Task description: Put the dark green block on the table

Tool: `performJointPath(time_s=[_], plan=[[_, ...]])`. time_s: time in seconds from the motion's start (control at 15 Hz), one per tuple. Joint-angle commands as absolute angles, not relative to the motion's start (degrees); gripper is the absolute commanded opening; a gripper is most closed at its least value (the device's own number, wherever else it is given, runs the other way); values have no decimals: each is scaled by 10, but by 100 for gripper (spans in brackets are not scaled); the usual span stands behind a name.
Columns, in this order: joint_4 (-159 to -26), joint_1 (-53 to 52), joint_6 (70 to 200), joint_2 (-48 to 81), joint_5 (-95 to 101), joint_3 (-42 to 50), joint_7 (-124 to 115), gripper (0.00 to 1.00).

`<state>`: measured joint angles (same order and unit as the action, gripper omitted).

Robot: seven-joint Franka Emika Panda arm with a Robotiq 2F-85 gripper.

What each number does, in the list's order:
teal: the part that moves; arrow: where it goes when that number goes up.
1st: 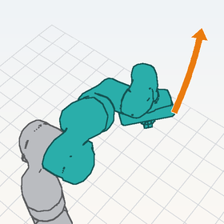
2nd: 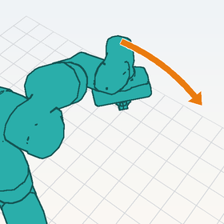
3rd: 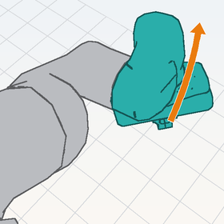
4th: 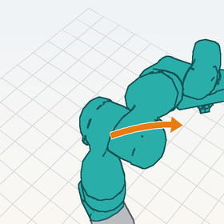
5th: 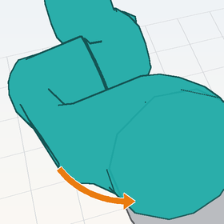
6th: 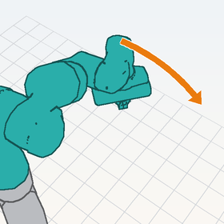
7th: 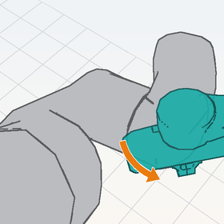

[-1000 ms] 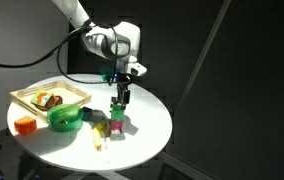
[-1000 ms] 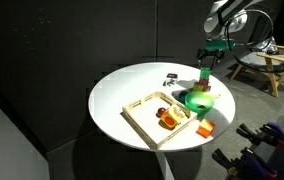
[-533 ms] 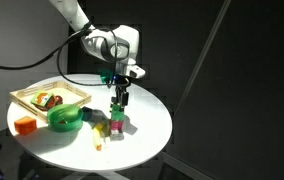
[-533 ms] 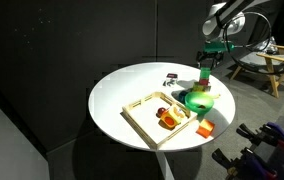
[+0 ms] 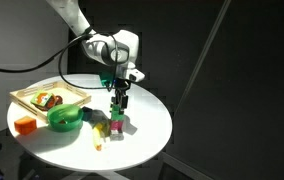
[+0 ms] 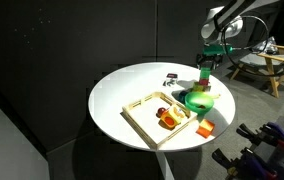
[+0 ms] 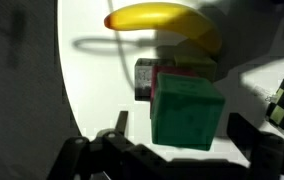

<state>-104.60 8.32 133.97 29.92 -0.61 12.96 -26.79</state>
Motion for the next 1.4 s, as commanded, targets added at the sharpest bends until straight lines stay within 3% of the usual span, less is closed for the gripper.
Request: performJointPath(time_s=[0.0,0.93,1.0,1.07,1.33], plan=[[-1027,82,1330,310,-17,132,-266,100],[-1022,83,1330,323,-16,133,-265,100],[-1022,83,1331,324,-16,132,-264,75],[-1022,83,1331,324,-17,132,-264,74],[-1022,82,1328,322,-14,131,-259,42]])
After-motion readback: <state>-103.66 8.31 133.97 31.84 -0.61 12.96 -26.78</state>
